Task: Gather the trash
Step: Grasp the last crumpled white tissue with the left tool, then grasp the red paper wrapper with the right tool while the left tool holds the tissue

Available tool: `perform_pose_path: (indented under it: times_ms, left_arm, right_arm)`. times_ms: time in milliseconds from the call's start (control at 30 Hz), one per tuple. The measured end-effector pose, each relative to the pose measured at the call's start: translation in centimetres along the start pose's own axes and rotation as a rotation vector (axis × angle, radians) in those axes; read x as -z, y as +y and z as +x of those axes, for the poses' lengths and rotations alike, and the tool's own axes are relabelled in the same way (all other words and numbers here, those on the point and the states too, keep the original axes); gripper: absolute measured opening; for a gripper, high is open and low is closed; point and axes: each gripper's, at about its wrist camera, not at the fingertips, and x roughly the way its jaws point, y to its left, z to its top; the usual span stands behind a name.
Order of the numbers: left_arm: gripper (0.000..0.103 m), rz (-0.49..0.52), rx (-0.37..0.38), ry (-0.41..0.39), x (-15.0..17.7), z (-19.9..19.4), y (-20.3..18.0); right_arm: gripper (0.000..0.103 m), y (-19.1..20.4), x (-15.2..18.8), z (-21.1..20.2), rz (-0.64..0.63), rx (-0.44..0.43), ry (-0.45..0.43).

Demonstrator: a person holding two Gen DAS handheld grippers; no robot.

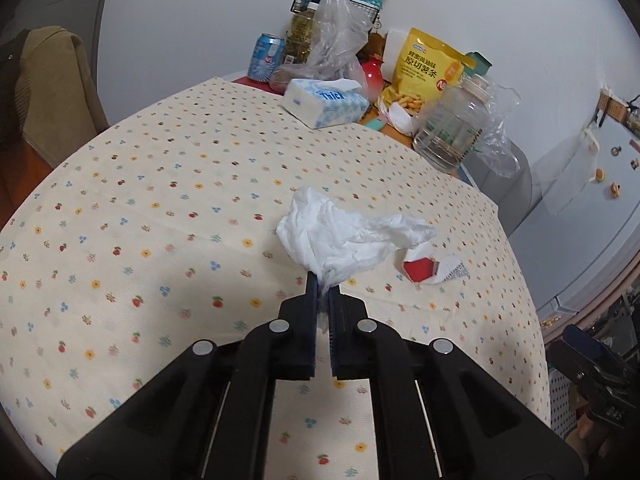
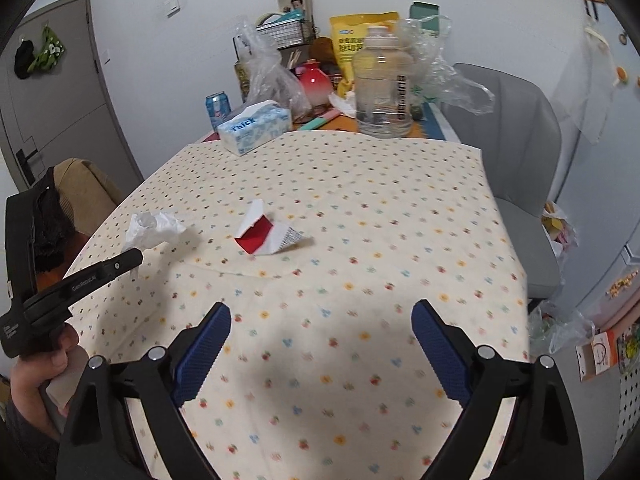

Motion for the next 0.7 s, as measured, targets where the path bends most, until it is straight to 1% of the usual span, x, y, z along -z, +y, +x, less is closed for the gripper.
perform_pose_path:
  times_ms: [133, 267, 300, 433, 500, 567, 700]
  left_arm:
    - [0.006, -0.023, 0.003, -0.007, -0.5, 0.6, 1.3]
    - [0.006, -0.051, 0.027, -0.027, -0.7, 1.2, 2.1]
    - [0.006, -0.064, 0.041, -0.036, -0.7, 1.2, 2.4]
    - [0.006, -0.095, 0.046, -0.068, -0.7, 0.9, 3.3]
    - [0.005, -0.131, 0.042, -0.084, -0.8, 0.7, 4.0]
    - [0.006, -0.148, 0.042, -0.097, -0.9, 0.6, 4.2]
    - [0.006, -0.157, 0.026, -0.112, -0.9, 0.4, 4.6]
  right_arm:
    - [0.079, 1.0, -1.3, 2.7, 0.003, -0.032, 0.023]
    - [0.077, 1.4, -2.3, 5.3, 0.017, -0.054, 0.047]
    - [0.076, 1.5, -2.6, 6.2, 0.025, -0.059, 0.056]
    - [0.077, 1.9, -3.6, 8.7, 0.013, -0.062, 0.074]
    - [0.08, 2.0, -3.9, 9.6, 0.008, -0.058, 0.075]
    - [0.083, 1.9, -4.3, 10.6, 0.034, -0.062, 0.079]
    - [0.083, 1.8, -4.6, 12.2, 0.074, -0.067, 0.091]
